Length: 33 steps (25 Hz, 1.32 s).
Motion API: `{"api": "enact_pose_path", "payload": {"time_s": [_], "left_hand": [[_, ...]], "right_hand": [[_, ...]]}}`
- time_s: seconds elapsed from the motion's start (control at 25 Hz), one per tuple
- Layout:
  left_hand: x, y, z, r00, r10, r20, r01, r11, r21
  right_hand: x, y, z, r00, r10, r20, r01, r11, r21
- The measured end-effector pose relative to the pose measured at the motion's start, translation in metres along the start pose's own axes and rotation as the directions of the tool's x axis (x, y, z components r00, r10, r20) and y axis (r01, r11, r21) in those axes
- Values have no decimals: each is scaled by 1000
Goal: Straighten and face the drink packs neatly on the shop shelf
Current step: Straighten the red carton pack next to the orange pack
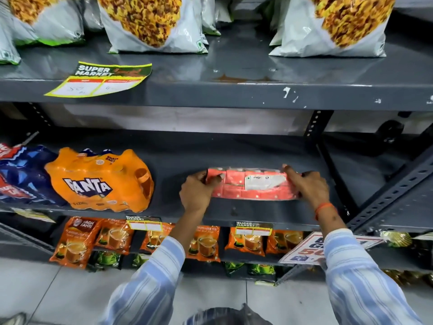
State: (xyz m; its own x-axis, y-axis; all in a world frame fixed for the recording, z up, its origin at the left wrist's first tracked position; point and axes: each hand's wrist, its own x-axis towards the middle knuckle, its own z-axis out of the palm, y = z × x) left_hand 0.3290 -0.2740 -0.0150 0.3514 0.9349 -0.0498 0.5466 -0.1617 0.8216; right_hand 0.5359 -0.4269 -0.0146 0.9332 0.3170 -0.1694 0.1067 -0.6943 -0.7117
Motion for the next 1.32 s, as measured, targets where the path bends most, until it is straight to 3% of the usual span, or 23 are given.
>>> {"api": "enact_pose_path", "payload": {"time_s": [0.2, 0.36, 0.52, 0.68, 0.84, 0.96, 1.08, 1.2, 1.32], "left_hand": [[9, -1, 4, 996, 59, -72, -59, 998, -3], [0, -8, 16, 986, 77, -148, -95, 988, -119], [-9, -28, 23, 985, 85, -148, -124, 953, -276], [-39, -69, 33, 989, 113, -96, -140, 923, -358], [-28, -67, 31, 992, 113, -61, -123, 969, -216], [-4, -60, 32, 999, 45, -15, -46, 991, -128], [-40, -43, 59, 989, -7, 148, 35, 982, -185], [-83, -5, 85, 895, 12, 446, 119, 957, -265], [-44, -2, 85, 874, -21, 485, 146, 964, -221]], "right_hand": [[7, -14, 4, 996, -90, -9, 85, 966, -245], [8, -14, 10, 992, -128, -6, 122, 952, -280], [-5, -7, 15, 979, -153, -133, 126, 973, -192], [-39, 22, 41, 939, -156, -306, 209, 966, 149], [-54, 38, 62, 946, -154, -287, 239, 926, 293], [-49, 36, 56, 962, -96, -257, 163, 954, 251], [-32, 30, 55, 959, -216, -183, 230, 971, 61], [-16, 12, 47, 964, -262, -34, 262, 965, -24], [-19, 16, 38, 971, -229, -64, 220, 968, -118]]}}
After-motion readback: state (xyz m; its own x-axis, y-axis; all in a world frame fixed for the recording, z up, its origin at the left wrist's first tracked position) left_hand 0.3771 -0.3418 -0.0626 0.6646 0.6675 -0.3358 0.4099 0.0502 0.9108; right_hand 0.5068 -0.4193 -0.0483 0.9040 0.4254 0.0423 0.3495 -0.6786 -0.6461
